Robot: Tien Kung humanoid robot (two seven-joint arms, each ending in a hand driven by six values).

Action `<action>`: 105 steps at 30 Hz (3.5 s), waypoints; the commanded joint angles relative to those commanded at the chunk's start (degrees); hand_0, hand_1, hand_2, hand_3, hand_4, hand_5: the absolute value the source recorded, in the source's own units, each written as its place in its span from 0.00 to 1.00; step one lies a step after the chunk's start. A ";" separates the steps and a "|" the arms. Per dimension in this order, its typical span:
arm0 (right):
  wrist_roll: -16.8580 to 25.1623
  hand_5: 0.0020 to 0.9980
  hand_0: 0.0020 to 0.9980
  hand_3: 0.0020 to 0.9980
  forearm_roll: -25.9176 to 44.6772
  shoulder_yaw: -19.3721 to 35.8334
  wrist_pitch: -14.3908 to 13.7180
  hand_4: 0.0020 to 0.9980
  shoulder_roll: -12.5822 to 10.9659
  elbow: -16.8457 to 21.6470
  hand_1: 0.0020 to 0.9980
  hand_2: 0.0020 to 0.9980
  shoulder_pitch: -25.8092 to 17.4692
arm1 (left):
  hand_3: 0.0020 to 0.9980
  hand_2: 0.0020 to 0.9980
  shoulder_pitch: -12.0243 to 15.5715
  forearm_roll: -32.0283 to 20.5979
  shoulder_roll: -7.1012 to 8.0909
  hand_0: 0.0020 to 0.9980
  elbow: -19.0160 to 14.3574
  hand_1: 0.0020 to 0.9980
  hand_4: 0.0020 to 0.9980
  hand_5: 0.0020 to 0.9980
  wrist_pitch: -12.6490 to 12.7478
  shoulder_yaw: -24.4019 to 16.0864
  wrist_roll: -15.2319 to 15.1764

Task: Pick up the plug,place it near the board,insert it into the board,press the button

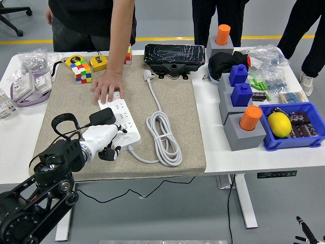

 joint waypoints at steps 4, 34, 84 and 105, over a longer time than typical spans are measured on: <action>0.00 0.94 0.78 0.73 -0.04 0.09 0.02 1.00 0.03 0.00 0.73 0.71 -0.05 | 0.82 0.13 -0.03 -0.02 0.04 0.19 -0.05 0.01 0.50 0.00 -0.19 -0.13 0.02; -0.07 0.94 0.78 0.73 -0.08 0.08 -0.06 1.00 0.08 0.00 0.73 0.71 -0.17 | 0.76 0.12 0.06 -0.16 0.09 0.19 0.40 0.01 0.49 0.00 -0.49 -0.04 -0.01; -0.01 0.94 0.78 0.73 -0.08 0.34 -0.07 1.00 0.11 0.00 0.73 0.71 0.11 | 0.76 0.12 -0.47 2.58 -0.10 0.19 -3.25 0.01 0.47 0.00 2.23 -2.40 -1.74; -0.19 0.94 0.78 0.73 -0.21 0.00 -0.15 1.00 0.18 0.00 0.73 0.71 -0.34 | 1.00 1.00 -1.19 1.26 -0.37 0.95 -0.36 1.00 1.00 0.54 17.25 -9.04 -13.07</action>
